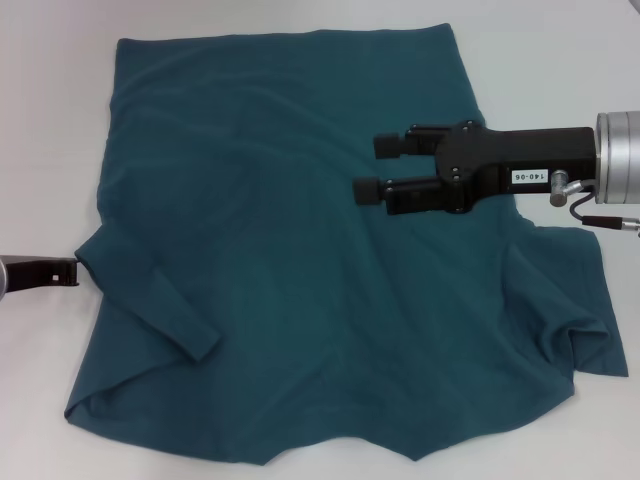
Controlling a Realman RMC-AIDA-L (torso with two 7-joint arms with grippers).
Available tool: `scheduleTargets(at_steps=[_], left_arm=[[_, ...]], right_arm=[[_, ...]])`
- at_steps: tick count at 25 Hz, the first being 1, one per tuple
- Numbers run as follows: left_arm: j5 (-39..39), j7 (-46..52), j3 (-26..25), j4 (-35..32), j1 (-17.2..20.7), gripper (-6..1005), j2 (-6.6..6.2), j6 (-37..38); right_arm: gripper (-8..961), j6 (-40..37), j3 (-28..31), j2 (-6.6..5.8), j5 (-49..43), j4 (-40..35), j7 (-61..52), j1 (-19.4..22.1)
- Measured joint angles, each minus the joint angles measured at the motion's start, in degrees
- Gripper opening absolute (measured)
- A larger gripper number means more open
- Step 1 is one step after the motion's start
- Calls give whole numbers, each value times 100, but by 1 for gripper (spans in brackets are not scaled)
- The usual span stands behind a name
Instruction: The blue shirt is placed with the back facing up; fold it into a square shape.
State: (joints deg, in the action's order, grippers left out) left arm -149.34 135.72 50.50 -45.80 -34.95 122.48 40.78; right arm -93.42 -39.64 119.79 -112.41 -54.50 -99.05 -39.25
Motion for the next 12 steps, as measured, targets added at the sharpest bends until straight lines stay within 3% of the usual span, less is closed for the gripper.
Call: scheduleTargets(at_steps=[4,12], left_arm=[[19,-2,90,5,-14,24,6,-17],[60,4,628,10,-231,24,137,52]], right_arm=[[866,0,0,0,0,7,0,5],[866,0,-8,-1,0,9,0,14]])
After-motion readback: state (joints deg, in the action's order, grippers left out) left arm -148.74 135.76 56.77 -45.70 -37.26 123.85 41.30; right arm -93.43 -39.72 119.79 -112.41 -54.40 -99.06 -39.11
